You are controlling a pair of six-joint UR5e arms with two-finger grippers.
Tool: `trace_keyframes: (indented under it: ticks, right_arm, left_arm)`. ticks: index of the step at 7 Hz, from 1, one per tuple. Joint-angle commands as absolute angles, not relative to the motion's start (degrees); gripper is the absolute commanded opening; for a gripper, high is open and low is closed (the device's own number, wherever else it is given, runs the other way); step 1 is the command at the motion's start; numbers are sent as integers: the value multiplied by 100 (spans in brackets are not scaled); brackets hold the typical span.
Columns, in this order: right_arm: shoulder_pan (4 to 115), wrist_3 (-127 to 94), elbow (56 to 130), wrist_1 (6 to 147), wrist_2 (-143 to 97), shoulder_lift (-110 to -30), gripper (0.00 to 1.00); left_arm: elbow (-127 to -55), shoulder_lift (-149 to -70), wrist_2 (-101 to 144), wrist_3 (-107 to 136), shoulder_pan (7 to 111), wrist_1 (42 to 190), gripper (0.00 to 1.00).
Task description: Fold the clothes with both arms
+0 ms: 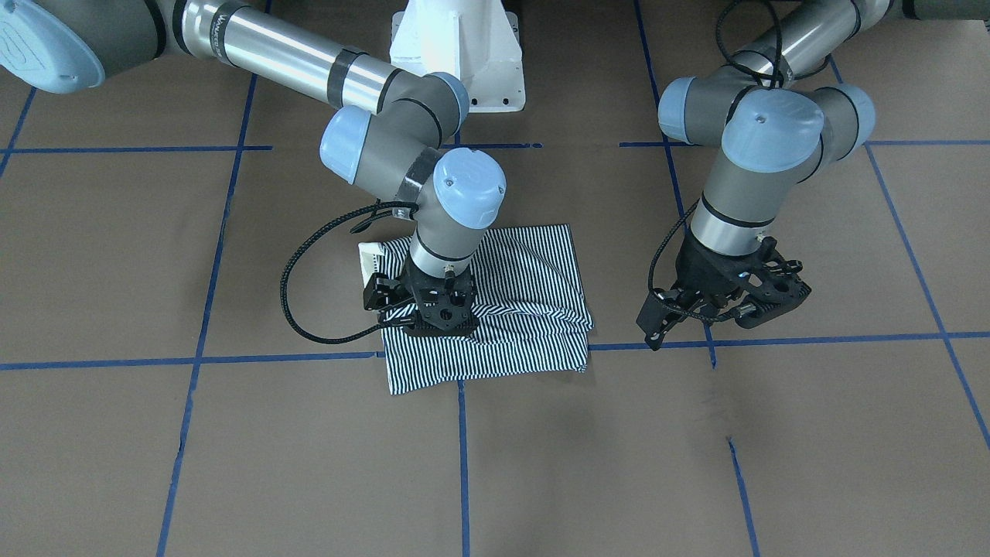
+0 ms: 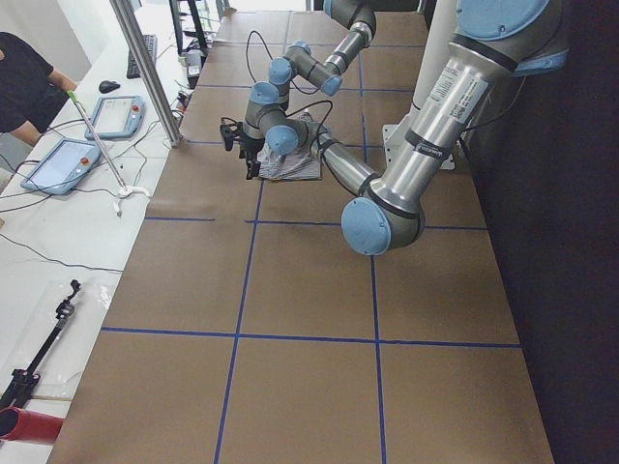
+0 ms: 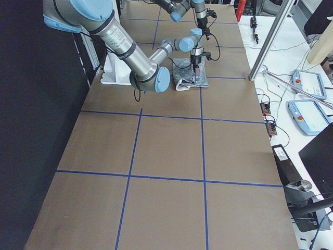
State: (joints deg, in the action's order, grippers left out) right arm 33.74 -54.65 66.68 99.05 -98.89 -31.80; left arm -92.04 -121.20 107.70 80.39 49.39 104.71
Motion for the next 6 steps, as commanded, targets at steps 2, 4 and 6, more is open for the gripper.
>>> trace_keyframes:
  ticks: [2, 4, 6]
  right_arm:
    - [3410, -5195, 6601, 9905, -9896, -3199, 100]
    - [3428, -5203, 6671, 9897, -10185, -3155, 100]
    - [3428, -5203, 6671, 9914, -10528, -3208, 100]
  left_arm:
    - [-9237, -12120, 10863, 8042, 4983, 10468, 100]
    - [-9229, -12120, 10854, 8042, 4992, 10468, 100]
    - [-9237, -12120, 10854, 8042, 4992, 10468, 100]
